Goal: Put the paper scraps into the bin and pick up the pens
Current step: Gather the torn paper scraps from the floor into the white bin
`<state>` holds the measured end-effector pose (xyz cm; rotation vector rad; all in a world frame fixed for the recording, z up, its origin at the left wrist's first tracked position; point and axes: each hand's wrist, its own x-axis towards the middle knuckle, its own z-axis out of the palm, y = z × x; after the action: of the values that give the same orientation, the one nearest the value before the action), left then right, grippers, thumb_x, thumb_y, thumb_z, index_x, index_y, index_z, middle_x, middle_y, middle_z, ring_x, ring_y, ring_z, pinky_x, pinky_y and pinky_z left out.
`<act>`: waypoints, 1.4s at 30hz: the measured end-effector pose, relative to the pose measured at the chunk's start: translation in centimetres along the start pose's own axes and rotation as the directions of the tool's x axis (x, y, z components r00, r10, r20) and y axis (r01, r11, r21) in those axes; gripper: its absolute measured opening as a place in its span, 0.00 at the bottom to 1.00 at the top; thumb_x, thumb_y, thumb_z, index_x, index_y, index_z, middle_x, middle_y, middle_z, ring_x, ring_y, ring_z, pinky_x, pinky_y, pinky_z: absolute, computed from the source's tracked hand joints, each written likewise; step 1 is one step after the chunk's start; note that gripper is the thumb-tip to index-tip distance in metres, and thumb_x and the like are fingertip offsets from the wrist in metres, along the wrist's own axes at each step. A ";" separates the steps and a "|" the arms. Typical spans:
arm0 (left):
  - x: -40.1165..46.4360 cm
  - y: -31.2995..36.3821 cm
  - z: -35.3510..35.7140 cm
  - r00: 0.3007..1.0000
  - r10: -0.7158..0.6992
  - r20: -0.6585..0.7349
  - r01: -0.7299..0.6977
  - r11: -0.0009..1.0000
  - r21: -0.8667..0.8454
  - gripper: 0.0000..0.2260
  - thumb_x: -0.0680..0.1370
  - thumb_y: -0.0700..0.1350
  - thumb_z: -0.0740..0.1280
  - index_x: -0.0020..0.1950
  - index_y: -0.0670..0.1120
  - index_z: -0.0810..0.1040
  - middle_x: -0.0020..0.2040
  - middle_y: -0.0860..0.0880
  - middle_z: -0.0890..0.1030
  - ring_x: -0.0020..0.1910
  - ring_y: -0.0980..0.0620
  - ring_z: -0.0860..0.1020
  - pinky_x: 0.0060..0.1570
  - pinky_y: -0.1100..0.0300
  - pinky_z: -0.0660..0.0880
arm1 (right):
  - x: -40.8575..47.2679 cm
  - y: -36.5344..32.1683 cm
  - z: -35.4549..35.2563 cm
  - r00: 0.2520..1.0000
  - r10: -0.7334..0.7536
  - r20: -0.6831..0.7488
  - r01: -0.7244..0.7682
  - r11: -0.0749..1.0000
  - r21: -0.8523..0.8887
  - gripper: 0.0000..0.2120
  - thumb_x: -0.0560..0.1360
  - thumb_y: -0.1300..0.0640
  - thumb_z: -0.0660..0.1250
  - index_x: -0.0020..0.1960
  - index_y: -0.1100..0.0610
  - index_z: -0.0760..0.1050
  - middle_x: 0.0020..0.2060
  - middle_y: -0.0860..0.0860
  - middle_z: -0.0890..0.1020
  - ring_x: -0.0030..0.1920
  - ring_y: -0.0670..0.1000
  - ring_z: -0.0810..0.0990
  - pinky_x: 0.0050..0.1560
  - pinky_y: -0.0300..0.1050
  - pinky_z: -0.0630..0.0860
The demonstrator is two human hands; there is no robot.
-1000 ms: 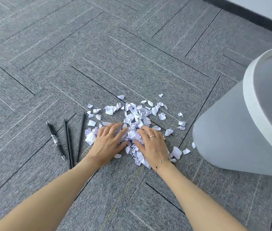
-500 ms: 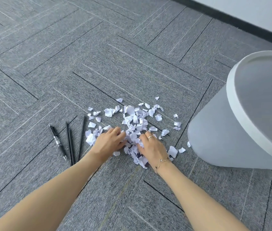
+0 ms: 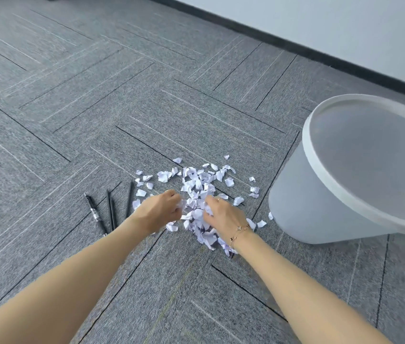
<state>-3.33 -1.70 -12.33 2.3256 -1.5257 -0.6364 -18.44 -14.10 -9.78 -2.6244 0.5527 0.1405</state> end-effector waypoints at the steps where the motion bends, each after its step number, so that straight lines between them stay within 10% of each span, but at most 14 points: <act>1: -0.1 0.4 -0.7 1.000 -0.006 0.013 0.006 1.000 0.021 0.08 0.76 0.43 0.59 0.36 0.48 0.66 0.36 0.53 0.69 0.32 0.50 0.74 0.31 0.57 0.78 | 0.0 -0.3 -0.7 1.000 -0.006 0.004 0.006 1.000 0.006 0.11 0.78 0.56 0.59 0.58 0.60 0.67 0.28 0.46 0.65 0.24 0.44 0.62 0.23 0.34 0.59; 4: -0.3 1.5 -3.5 1.000 -0.016 0.001 0.016 0.999 0.032 0.10 0.76 0.36 0.61 0.34 0.43 0.67 0.33 0.53 0.67 0.31 0.57 0.67 0.34 0.70 0.73 | -0.3 -1.1 -3.1 1.000 -0.016 -0.003 0.016 1.000 0.024 0.09 0.78 0.55 0.59 0.55 0.59 0.68 0.29 0.45 0.66 0.25 0.44 0.64 0.25 0.34 0.64; 17: 3.4 10.6 -19.6 0.992 0.126 -0.010 -0.121 0.971 0.208 0.17 0.76 0.39 0.62 0.29 0.49 0.64 0.29 0.54 0.68 0.25 0.59 0.65 0.25 0.68 0.69 | -0.4 -3.5 -19.8 0.981 0.037 -0.190 -0.003 0.984 0.176 0.04 0.76 0.59 0.59 0.44 0.59 0.67 0.28 0.48 0.67 0.26 0.45 0.63 0.24 0.39 0.60; 23: 7.2 17.9 -22.4 0.968 0.223 -0.119 -0.194 0.958 0.212 0.17 0.73 0.39 0.64 0.27 0.49 0.63 0.27 0.54 0.67 0.25 0.57 0.65 0.26 0.65 0.64 | -4.4 1.2 -28.5 0.929 0.161 -0.332 -0.090 0.972 0.219 0.18 0.75 0.59 0.60 0.31 0.49 0.56 0.26 0.49 0.65 0.25 0.48 0.61 0.27 0.44 0.57; 42: 14.2 36.5 -15.7 0.925 0.375 -0.065 -0.363 0.919 0.152 0.13 0.69 0.41 0.64 0.25 0.46 0.65 0.30 0.45 0.72 0.28 0.45 0.68 0.24 0.60 0.60 | -12.5 13.2 -29.6 0.838 0.435 -0.330 -0.338 0.888 0.311 0.14 0.78 0.58 0.57 0.34 0.52 0.59 0.34 0.46 0.72 0.29 0.52 0.66 0.25 0.34 0.60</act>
<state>-19.30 -29.34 15.26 2.0373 -1.9477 -0.3301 -34.99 -33.77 13.60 -2.2722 1.1673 -0.3207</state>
